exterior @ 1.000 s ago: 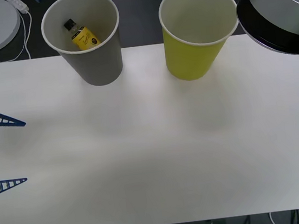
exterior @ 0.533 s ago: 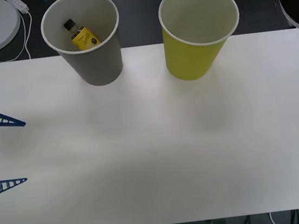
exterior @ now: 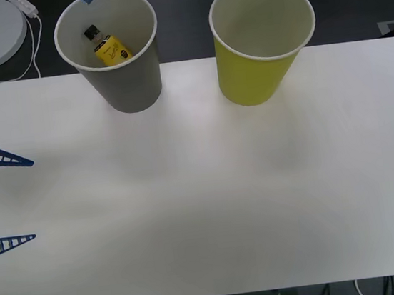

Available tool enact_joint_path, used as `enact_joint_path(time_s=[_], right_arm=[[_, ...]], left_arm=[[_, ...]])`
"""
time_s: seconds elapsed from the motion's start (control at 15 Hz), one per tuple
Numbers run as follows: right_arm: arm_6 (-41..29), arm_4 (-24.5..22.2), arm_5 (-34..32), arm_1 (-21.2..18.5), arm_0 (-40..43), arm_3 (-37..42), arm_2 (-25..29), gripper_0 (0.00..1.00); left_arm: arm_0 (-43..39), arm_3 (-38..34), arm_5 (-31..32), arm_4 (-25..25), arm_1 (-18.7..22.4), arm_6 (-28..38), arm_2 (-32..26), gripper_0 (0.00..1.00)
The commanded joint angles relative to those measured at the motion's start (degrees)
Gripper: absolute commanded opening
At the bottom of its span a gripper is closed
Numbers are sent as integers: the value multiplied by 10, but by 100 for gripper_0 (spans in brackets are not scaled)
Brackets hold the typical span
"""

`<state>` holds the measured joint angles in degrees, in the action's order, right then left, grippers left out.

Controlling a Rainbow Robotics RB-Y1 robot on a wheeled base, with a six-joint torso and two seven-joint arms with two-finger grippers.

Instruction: Put the can into the green bin and the plastic bottle into the gray bin

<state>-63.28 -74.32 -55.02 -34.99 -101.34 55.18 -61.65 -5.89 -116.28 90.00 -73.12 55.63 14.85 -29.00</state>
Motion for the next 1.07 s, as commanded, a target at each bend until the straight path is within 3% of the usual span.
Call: enact_joint_path(time_s=[0.07,0.73,1.07], right_arm=[[10,1,1,-43,27,63,17,100],[39,-3,20,-227,171,325,107,100],[64,-5,20,-301,305,434,210,100]], left_arm=[[0,0,0,0,0,0,0,100],[0,0,0,0,0,0,0,100],[0,0,0,0,0,0,0,100]])
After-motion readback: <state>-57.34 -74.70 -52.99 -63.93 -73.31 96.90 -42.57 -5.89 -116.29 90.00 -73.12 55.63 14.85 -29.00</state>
